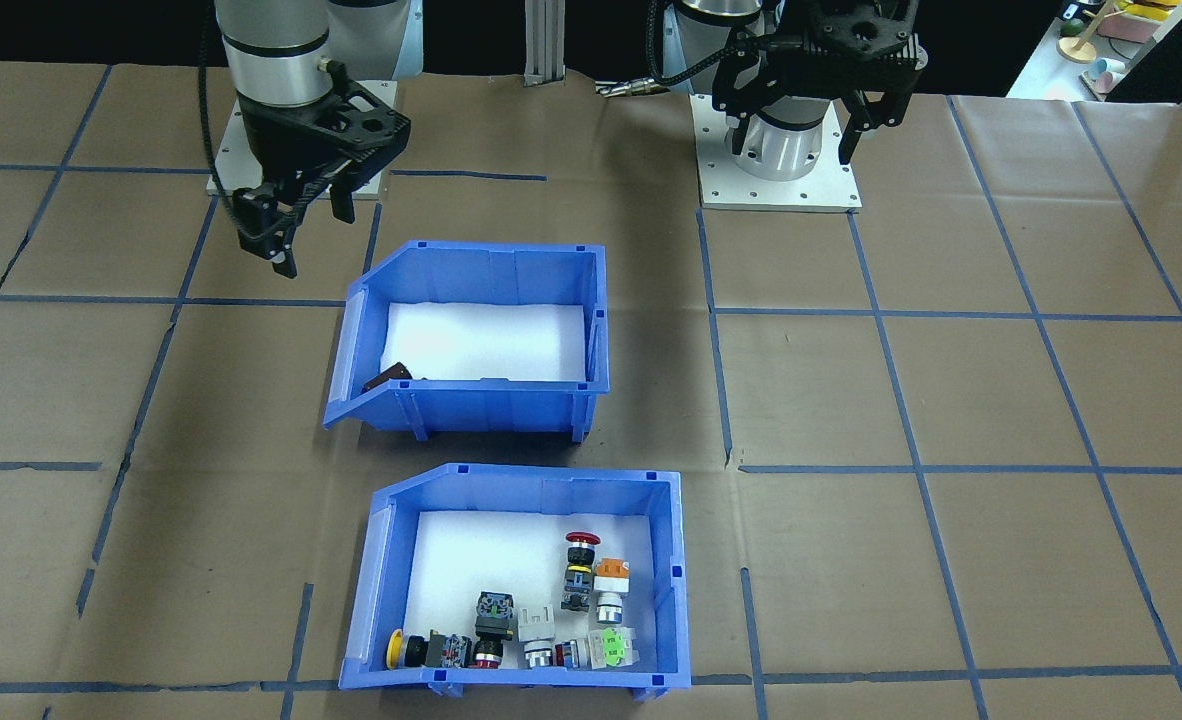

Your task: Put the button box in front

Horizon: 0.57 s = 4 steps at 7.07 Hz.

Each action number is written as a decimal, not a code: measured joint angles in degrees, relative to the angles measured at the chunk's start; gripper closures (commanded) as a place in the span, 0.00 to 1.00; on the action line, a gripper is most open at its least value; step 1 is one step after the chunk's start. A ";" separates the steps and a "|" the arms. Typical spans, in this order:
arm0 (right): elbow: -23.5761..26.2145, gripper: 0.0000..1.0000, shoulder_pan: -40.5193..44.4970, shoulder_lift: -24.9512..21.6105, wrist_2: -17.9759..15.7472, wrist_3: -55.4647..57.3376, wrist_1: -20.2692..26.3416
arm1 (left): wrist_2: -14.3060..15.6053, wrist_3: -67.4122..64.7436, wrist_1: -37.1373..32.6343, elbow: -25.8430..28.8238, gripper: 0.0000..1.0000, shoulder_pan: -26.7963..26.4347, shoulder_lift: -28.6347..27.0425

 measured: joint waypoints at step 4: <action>-10.59 0.00 -4.81 6.24 2.08 33.70 7.83 | -0.09 -0.03 0.00 -0.25 0.01 -0.02 0.33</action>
